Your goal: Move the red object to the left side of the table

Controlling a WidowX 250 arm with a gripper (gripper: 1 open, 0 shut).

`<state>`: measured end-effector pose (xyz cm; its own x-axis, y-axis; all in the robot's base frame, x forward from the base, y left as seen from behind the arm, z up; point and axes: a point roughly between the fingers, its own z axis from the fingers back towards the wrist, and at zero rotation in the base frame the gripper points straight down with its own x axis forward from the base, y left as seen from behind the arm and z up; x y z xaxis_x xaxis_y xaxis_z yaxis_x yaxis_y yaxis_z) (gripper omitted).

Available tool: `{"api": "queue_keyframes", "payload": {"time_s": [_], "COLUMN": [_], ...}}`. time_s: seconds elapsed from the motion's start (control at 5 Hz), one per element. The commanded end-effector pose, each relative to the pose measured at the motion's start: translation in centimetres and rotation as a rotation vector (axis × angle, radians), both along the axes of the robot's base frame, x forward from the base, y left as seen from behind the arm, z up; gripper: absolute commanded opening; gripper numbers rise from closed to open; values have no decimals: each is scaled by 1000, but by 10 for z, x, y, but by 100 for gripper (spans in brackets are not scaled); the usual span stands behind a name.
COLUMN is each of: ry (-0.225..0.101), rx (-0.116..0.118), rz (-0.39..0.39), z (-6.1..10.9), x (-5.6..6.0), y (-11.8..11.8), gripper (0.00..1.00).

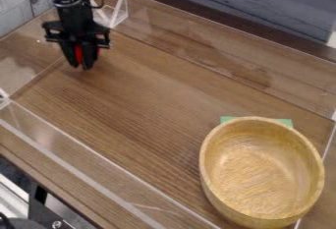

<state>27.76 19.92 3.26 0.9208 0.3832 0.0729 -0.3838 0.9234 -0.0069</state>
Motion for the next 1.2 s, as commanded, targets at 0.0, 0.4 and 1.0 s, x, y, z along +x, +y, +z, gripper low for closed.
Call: {"api": "queue_keyframes", "payload": {"time_s": [0.0,0.4,1.0], "ry": [-18,-9,2], "rx": [-6,-45,-88], "rz": [-6,0,36], "z": [0,3,15], "x": [0,6,15], "y": [15,9,11], "gripper": [100,0,100]}}
